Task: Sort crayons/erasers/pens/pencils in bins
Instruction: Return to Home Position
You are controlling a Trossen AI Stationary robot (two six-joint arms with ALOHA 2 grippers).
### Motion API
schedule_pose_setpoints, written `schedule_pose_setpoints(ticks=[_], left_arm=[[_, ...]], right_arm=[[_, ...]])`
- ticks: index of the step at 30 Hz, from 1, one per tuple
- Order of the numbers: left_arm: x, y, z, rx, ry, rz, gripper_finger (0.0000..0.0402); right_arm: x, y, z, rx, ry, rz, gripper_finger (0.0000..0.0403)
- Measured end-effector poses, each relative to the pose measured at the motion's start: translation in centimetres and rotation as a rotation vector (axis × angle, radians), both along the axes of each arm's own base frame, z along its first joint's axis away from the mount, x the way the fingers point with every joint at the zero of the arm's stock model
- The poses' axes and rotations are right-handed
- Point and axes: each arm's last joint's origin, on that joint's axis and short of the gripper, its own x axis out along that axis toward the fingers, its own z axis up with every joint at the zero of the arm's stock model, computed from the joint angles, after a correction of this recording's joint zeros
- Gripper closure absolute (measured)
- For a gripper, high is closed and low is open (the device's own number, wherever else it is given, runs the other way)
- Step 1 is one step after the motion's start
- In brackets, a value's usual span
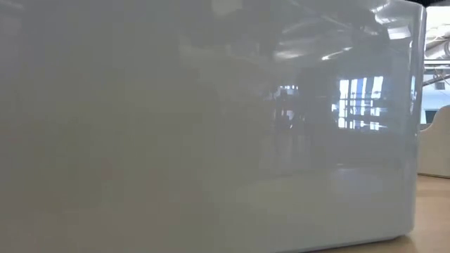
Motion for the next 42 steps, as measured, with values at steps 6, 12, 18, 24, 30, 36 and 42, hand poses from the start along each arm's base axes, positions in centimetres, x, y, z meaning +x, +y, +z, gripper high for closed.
schedule_pose_setpoints(ticks=[6, 12, 18, 24, 30, 36, 42], left_arm=[[0.0, 0.0, 0.0, 0.0, 0.0, 0.0, 0.0314], [0.0, 0.0, 0.0, 0.0, 0.0, 0.0, 0.0314], [0.0, 0.0, 0.0, 0.0, 0.0, 0.0, 0.0314], [0.0, 0.0, 0.0, 0.0, 0.0, 0.0, 0.0314], [0.0, 0.0, 0.0, 0.0, -0.001, 0.0, 0.0314], [0.1, 0.0, 0.0, 0.0, -0.001, 0.0, 0.0314], [0.1, 0.0, 0.0, 0.0, 0.006, 0.003, 0.0314]], right_arm=[[-0.7, 0.0, -2.3, 0.006, -0.027, 0.019, 0.0353], [-2.6, 0.1, -1.7, -0.141, -0.133, 0.068, 0.0353], [-3.5, 0.0, -3.4, -0.241, -0.161, 0.073, 0.0353], [-2.9, 0.1, -6.5, -0.257, -0.25, 0.065, 0.0353], [-3.1, 0.2, -8.6, -0.231, -0.313, 0.095, 0.0353], [-2.6, 0.1, -10.3, -0.298, -0.277, 0.072, 0.0353], [-2.2, 0.1, -12.2, -0.319, -0.185, 0.078, 0.0353]])
